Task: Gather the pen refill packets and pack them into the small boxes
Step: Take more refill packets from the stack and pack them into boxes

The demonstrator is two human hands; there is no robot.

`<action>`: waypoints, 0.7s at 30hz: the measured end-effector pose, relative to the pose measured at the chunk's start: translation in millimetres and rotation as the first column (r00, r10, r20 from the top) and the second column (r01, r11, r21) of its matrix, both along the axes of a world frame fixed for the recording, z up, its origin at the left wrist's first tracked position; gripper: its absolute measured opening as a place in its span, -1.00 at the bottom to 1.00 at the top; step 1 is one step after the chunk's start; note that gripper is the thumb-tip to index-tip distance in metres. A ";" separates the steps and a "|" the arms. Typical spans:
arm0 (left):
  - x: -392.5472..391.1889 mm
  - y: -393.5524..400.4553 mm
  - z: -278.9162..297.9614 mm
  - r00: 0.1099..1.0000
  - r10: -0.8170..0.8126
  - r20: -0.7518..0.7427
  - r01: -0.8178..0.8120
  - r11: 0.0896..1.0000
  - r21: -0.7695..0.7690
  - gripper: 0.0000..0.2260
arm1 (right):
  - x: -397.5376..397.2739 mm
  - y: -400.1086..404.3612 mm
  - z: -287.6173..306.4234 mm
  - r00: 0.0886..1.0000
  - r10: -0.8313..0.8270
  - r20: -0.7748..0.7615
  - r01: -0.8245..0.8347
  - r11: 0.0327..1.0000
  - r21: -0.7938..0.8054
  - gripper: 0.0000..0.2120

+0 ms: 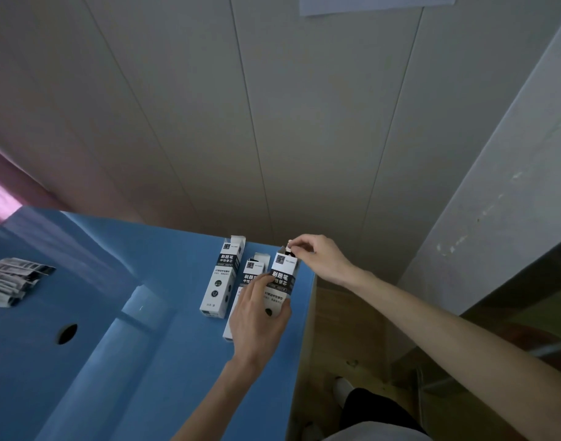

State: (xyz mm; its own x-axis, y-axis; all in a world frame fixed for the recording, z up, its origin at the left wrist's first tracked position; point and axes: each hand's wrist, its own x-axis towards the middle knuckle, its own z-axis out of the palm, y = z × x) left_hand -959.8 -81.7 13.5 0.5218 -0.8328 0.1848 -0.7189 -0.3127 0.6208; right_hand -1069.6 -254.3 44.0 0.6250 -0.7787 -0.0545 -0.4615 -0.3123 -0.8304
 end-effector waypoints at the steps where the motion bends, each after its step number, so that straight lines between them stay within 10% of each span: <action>1: 0.7 -2.1 -1.8 1.000 0.006 -0.007 -0.006 1.000 0.006 -0.55 | -0.1 -0.1 -4.0 1.000 -0.024 0.016 0.024 1.000 -0.005 -0.80; 13: 16.6 -24.3 -36.6 0.976 -0.125 0.176 0.083 0.970 0.228 -0.59 | -7.0 13.9 -43.6 0.994 -0.096 -0.054 0.100 0.991 0.087 -0.72; 21: 61.6 30.5 -51.7 0.944 -0.044 0.326 0.007 0.993 0.115 -0.48 | -24.0 67.1 -59.6 0.990 -0.011 -0.141 0.009 1.000 -0.016 -0.48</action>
